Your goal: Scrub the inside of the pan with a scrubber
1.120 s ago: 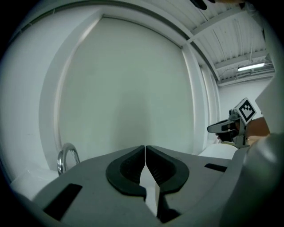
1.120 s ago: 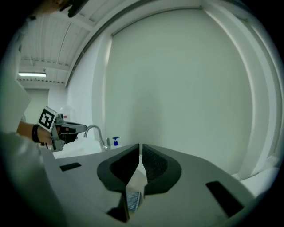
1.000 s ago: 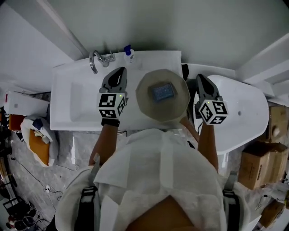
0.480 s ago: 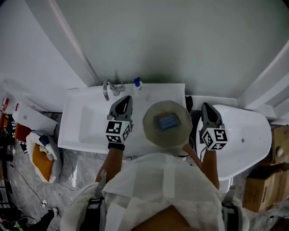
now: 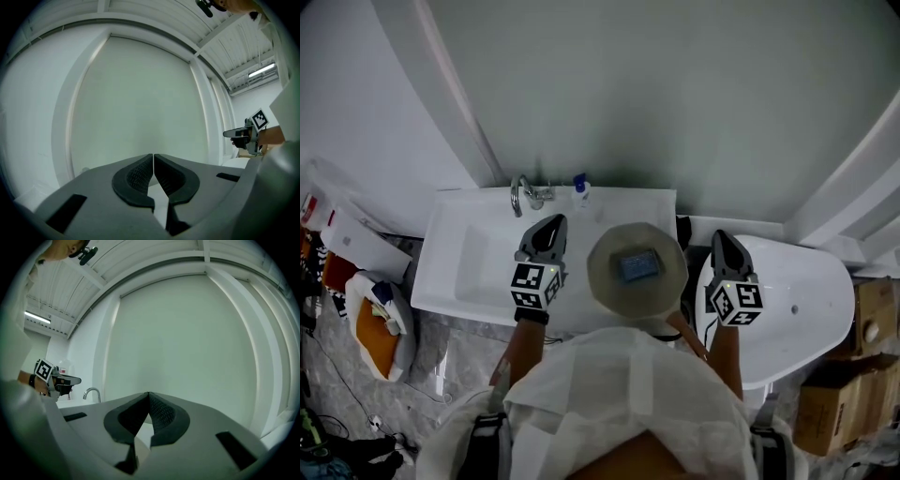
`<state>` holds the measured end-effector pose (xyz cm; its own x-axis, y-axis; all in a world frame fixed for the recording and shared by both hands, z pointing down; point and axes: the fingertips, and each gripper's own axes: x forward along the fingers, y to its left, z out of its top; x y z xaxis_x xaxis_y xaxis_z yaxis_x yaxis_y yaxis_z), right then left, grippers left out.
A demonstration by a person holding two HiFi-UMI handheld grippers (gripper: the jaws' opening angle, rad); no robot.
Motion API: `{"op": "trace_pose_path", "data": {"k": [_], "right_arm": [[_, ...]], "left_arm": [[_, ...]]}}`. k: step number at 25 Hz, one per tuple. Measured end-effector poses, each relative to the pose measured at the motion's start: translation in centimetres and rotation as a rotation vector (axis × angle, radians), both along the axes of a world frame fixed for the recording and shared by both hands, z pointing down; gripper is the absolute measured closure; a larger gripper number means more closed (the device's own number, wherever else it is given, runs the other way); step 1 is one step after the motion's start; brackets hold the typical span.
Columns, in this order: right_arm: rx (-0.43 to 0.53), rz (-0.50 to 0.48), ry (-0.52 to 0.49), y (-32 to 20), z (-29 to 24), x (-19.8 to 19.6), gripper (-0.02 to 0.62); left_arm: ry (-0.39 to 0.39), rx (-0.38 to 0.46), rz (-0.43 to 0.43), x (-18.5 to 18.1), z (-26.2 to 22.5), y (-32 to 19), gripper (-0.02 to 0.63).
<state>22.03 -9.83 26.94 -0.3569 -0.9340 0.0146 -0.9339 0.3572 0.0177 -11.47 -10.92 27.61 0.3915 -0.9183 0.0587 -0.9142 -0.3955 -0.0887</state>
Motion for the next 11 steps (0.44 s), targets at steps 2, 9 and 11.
{"op": "trace_pose_path", "data": {"k": [2,9,11], "right_arm": [[-0.002,-0.006,0.006,0.16,0.07,-0.11,0.586],[-0.007,-0.009,0.018,0.46,0.26,0.10,0.586],[-0.009,-0.008,0.020,0.60,0.28,0.14,0.588]], "left_arm": [[0.003,0.000,-0.005,-0.04,-0.01,0.23,0.584],[0.011,-0.004,-0.002,0.31,0.03,0.70,0.584],[0.014,-0.003,0.001,0.40,-0.05,0.83,0.584]]}}
